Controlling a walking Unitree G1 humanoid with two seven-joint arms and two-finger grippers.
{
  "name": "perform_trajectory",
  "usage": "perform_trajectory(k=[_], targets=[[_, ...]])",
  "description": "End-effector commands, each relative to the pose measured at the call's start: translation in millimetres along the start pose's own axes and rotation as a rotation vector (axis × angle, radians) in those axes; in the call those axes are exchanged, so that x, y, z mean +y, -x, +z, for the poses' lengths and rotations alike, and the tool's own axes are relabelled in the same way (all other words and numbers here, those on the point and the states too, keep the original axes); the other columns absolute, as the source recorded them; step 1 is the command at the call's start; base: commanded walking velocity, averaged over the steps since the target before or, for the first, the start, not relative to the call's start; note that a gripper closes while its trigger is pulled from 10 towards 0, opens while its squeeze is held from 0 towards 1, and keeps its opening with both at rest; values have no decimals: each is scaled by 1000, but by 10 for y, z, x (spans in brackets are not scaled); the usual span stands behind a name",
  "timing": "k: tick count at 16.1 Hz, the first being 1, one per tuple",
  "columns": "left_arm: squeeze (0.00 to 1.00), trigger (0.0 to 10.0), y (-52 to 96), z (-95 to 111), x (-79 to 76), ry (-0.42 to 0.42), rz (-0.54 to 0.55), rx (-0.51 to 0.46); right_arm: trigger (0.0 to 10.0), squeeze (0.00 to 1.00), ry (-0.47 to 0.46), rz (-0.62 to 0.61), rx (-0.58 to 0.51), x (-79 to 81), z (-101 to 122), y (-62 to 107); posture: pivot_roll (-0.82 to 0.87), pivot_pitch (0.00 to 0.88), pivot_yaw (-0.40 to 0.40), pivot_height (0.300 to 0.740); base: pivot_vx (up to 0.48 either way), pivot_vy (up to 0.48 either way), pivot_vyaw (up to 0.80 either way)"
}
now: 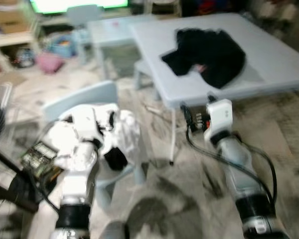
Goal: Hang hanger
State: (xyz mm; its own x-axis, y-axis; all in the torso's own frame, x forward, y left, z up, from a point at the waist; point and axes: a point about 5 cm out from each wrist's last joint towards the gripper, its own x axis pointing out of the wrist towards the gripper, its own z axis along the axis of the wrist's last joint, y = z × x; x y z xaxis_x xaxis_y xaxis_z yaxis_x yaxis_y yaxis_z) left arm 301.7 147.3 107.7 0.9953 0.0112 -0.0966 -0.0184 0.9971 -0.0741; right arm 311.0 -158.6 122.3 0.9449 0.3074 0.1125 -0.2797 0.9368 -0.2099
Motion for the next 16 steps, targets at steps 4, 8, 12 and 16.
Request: perform_trajectory(k=[4, 8, 12, 16], targets=[[0, 10000, -17, 36, 77, 0, 18, -1, 10000, 0, -30, 73, -15, 147, 54, 49, -34, 14, -28, 740, 0, 0, 361], [0, 10000, -5, 24, 73, 4, 12, 7, 10000, 0, 17, 41, 23, 117, 73, -30, -36, 14, -25, 740, 127, 0, 0], [0, 10000, -12, 24, 61, 16, 13, 10, 10000, 0, 84, 96, 37, 149, 92, -35, -41, 20, -26, 740, 276, 0, 0], [0, 10000, -16, 23, 54, 26, 13, 11, 10000, 0, -58, 138, 47, 183, 71, 20, -41, 22, -29, 740, 294, 0, 0]])
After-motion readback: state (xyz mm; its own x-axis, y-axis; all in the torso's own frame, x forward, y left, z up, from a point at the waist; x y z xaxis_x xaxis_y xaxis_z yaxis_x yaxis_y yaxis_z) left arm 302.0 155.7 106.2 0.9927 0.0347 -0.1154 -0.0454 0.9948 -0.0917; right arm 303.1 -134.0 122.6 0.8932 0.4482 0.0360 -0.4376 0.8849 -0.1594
